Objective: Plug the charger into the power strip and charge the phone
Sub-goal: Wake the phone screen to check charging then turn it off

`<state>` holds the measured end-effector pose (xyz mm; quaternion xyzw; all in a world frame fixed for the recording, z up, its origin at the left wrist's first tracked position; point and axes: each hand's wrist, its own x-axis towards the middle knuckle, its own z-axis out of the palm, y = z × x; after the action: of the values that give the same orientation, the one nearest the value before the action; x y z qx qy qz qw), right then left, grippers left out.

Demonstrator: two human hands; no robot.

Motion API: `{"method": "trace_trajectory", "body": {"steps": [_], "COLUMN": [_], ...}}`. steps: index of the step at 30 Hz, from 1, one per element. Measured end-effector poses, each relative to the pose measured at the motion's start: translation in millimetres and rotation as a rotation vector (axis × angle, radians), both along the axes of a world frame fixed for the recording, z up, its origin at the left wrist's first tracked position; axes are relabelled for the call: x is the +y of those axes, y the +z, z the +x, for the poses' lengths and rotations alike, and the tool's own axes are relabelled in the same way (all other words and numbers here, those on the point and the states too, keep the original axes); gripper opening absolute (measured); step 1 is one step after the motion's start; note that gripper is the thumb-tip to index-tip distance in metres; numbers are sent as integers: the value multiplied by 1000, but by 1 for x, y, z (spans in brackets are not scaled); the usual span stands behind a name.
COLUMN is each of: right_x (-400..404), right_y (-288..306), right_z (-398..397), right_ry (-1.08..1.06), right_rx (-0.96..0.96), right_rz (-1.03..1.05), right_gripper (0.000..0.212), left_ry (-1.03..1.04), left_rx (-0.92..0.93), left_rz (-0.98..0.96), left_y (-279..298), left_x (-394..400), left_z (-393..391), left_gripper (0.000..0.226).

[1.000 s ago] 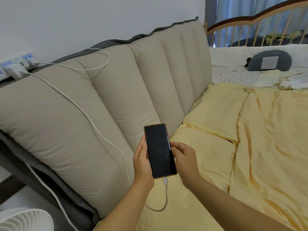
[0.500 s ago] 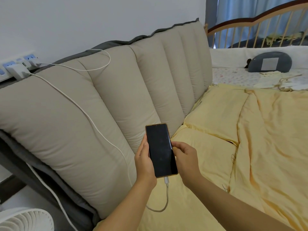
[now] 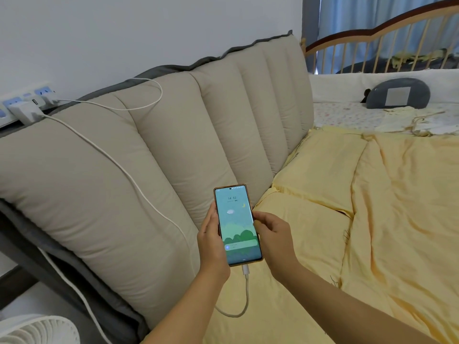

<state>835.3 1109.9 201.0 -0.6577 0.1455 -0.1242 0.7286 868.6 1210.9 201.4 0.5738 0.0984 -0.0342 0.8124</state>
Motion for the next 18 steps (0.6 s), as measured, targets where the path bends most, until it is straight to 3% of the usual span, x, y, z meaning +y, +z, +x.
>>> {"method": "trace_trajectory", "body": {"steps": [18], "right_x": [2], "right_y": [6], "right_z": [0], "right_ry": [14], "right_rx": [-22], "right_rz": [24], "right_gripper": [27], "left_ry": [-22], "left_rx": [-66], "left_rz": [-8], "left_y": [0], "left_x": [5], "left_z": [4], "left_gripper": [35]}}
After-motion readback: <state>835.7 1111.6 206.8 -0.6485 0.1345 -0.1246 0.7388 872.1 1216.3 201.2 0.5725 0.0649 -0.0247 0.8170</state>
